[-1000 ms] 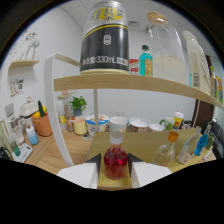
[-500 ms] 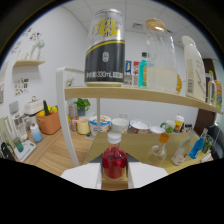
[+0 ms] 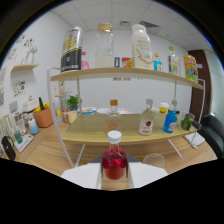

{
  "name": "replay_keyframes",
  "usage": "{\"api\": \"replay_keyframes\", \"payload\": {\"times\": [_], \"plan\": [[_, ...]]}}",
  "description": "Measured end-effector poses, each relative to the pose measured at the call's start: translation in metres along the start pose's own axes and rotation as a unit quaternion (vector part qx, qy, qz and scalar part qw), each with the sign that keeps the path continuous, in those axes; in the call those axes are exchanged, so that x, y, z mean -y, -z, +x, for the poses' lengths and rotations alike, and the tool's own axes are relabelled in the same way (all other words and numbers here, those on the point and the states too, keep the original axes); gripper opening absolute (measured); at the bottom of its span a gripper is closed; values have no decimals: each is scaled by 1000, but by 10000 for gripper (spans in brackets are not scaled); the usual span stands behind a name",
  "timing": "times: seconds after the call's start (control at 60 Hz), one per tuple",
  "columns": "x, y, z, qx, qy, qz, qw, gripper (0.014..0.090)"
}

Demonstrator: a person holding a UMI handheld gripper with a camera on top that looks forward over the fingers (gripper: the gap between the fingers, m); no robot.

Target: Make me a cup of Vodka Sunrise.

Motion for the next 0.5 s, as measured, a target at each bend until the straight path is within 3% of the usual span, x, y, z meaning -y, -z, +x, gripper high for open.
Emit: {"api": "replay_keyframes", "payload": {"times": [0.1, 0.267, 0.5], "plan": [[-5, 3, 12, 4, -28, -2, 1000, 344], [6, 4, 11, 57, -230, 3, 971, 343], [31, -4, 12, 132, -542, 16, 830, 344]]}}
